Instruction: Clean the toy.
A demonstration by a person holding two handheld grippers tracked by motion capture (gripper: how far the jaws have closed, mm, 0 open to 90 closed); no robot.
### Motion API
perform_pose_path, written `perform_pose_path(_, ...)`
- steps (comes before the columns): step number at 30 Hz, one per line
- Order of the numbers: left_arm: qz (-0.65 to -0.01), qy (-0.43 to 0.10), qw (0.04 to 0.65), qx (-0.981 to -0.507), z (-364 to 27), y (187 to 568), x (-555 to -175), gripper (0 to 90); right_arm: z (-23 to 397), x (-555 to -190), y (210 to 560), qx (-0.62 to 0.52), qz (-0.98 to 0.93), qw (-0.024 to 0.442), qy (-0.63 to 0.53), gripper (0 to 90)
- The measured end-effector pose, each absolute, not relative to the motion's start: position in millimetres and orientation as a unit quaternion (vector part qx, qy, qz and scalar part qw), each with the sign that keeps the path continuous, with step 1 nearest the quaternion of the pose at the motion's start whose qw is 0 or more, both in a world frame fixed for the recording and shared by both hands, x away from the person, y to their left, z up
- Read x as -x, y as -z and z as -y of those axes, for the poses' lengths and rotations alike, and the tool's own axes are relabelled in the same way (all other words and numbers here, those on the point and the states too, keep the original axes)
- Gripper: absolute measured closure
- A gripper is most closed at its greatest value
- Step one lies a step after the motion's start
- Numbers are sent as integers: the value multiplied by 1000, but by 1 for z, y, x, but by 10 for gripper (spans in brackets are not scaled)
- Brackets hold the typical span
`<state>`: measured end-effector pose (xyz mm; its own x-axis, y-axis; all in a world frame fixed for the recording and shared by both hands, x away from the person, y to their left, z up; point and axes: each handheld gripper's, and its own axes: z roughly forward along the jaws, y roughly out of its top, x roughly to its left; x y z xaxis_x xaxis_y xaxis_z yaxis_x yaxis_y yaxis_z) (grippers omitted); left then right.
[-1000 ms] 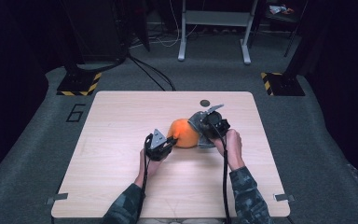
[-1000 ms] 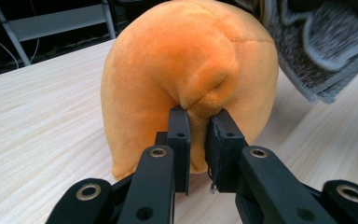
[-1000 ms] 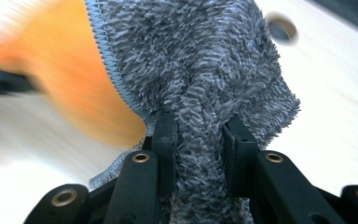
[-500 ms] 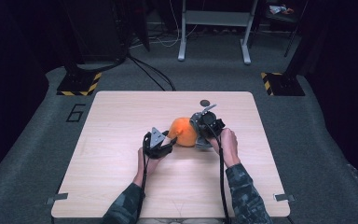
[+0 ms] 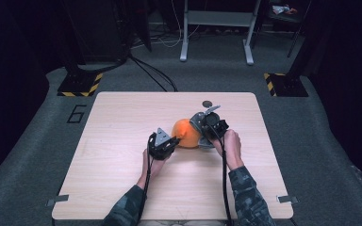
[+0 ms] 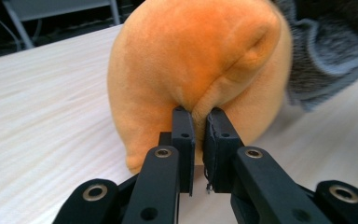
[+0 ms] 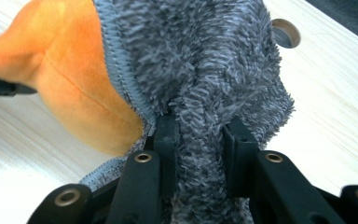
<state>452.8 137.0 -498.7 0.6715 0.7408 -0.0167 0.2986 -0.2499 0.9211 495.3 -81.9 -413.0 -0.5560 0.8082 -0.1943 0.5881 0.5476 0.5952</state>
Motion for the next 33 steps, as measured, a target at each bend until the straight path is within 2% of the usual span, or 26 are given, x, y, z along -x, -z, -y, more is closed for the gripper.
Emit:
perform_pose_path(1, -340, -197, 529, -752, -138, 494, -447, 838, 86, -494, 409, -409, -849, 238, -234, 708)
perform_pose_path(5, -338, -188, 539, -748, -137, 495, -446, 836, 88, -497, 411, -415, -848, 231, -235, 706)
perform_pose_path(9, -335, -195, 535, -751, -141, 498, -450, 835, 89, -499, 412, -416, -849, 226, -235, 705)
perform_pose_path(13, -338, -200, 531, -750, -141, 499, -451, 833, 81, -486, 398, -403, -850, 236, -245, 704)
perform_pose_path(17, -337, -207, 530, -750, -139, 499, -450, 832, 63, -471, 385, -368, -861, 226, -270, 704)
perform_pose_path(22, -335, -214, 524, -753, -140, 501, -451, 830, 46, -471, 392, -353, -870, 224, -262, 705)
perform_pose_path(33, -337, -213, 527, -751, -144, 504, -453, 828, 68, -486, 408, -393, -861, 207, -248, 705)
